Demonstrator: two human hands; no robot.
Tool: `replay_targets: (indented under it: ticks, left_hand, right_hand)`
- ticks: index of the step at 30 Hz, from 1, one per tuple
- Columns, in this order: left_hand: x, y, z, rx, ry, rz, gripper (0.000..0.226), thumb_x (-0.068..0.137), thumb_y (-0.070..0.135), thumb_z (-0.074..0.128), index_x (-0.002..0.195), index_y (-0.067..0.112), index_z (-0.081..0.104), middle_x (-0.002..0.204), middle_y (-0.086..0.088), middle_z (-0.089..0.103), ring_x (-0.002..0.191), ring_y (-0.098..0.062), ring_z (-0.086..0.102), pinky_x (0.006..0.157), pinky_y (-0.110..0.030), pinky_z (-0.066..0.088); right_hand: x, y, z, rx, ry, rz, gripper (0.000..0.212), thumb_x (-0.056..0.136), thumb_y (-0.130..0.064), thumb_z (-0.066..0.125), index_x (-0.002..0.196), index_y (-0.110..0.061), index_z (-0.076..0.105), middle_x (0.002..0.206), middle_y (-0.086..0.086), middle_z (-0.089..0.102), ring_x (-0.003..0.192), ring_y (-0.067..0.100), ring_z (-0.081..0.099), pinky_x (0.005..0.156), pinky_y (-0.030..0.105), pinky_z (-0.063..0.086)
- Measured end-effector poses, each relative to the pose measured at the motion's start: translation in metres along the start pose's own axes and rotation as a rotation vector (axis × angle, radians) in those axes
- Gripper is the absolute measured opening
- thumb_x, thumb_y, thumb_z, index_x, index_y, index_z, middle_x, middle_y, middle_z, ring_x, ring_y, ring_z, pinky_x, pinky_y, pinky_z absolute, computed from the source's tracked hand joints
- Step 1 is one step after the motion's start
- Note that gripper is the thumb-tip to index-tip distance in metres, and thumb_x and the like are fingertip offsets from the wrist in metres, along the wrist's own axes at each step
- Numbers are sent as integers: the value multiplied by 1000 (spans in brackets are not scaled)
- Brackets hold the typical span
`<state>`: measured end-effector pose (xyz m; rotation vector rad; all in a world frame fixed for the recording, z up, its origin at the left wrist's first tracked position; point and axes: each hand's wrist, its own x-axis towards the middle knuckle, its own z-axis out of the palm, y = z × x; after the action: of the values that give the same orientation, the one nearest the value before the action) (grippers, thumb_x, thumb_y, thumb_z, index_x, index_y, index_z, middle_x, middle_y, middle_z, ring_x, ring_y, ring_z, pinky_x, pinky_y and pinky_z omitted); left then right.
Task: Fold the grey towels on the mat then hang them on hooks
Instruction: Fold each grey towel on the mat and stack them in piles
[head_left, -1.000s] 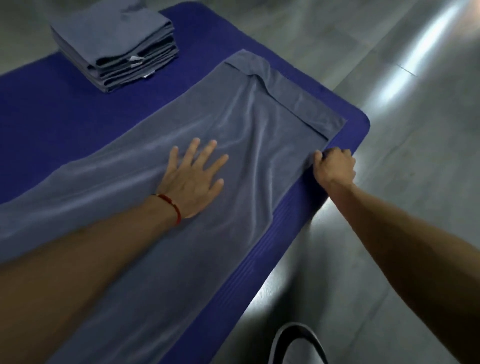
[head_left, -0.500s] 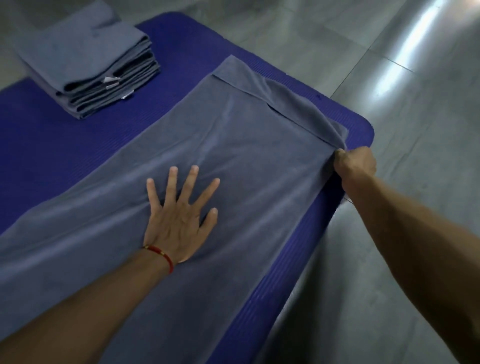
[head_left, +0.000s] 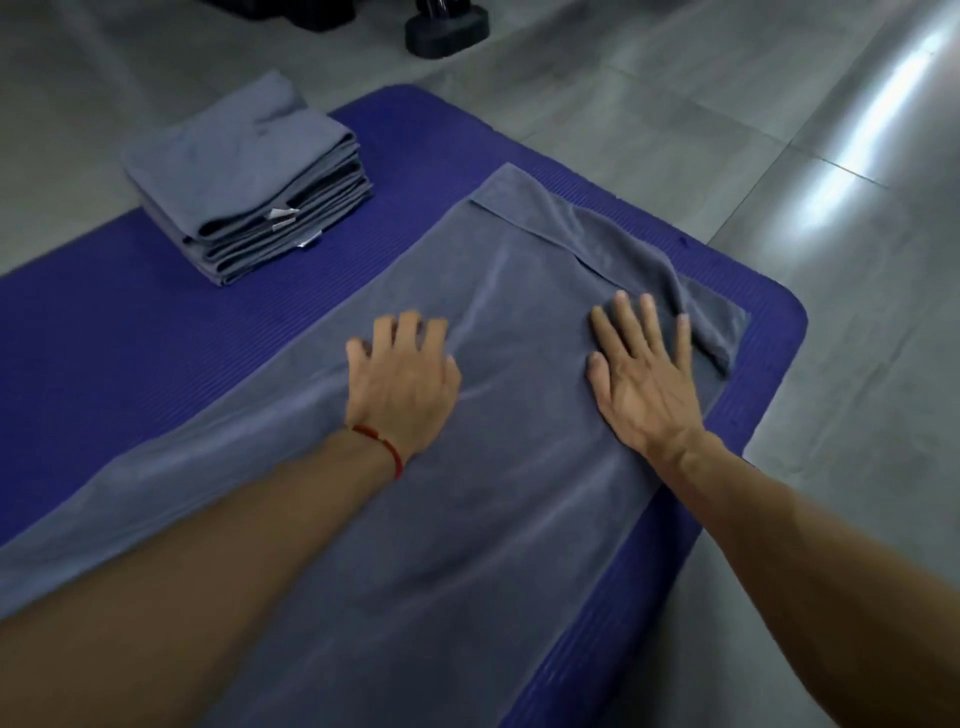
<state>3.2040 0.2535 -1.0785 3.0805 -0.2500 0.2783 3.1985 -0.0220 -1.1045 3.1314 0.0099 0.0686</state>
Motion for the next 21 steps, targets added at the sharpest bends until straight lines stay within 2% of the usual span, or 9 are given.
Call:
replay_targets:
  ticks: [3, 6, 9, 12, 17, 21]
  left_hand:
    - [63, -1, 8, -47, -69, 20, 33, 100, 34, 44, 124, 14, 56, 130, -9, 52, 118, -31, 47, 93, -51, 39]
    - [124, 5, 13, -120, -144, -6, 39, 104, 31, 41, 133, 9, 52, 138, -13, 48, 127, -34, 43, 99, -53, 37]
    - [174, 19, 18, -229, -220, -180, 44, 105, 32, 38, 140, 6, 47, 144, -17, 45, 133, -37, 39, 104, -57, 34]
    - [208, 33, 28, -235, -216, -285, 46, 105, 37, 37, 138, 7, 47, 145, -16, 44, 136, -37, 34, 108, -57, 29]
    - [252, 46, 33, -270, -276, -478, 65, 102, 55, 36, 147, 8, 38, 153, -17, 36, 142, -36, 29, 112, -59, 22]
    - [283, 23, 42, -270, -296, -419, 44, 105, 41, 36, 136, 13, 49, 144, -18, 47, 134, -39, 42, 111, -59, 25]
  right_hand:
    - [1, -3, 0, 97, -40, -49, 65, 104, -49, 6, 163, -23, 15, 170, 3, 12, 158, 23, 4, 128, 48, 3]
    - [-2, -1, -1, 110, -6, -30, 63, 105, -46, 10, 162, -22, 19, 169, 4, 17, 157, 22, 7, 127, 48, 7]
    - [-3, -1, -4, 142, 47, -5, 60, 106, -43, 19, 159, -17, 29, 167, 6, 23, 157, 23, 13, 127, 51, 10]
    - [-5, -2, -9, 199, 104, 52, 55, 105, -41, 28, 150, -14, 44, 161, 6, 36, 152, 23, 28, 126, 50, 13]
    - [-6, -1, -13, 291, 136, 86, 46, 101, -37, 38, 137, -13, 53, 148, 5, 48, 140, 23, 43, 125, 48, 20]
    - [-8, 1, -15, 347, 220, 141, 42, 96, -34, 45, 129, -11, 56, 140, 7, 53, 134, 25, 48, 123, 51, 23]
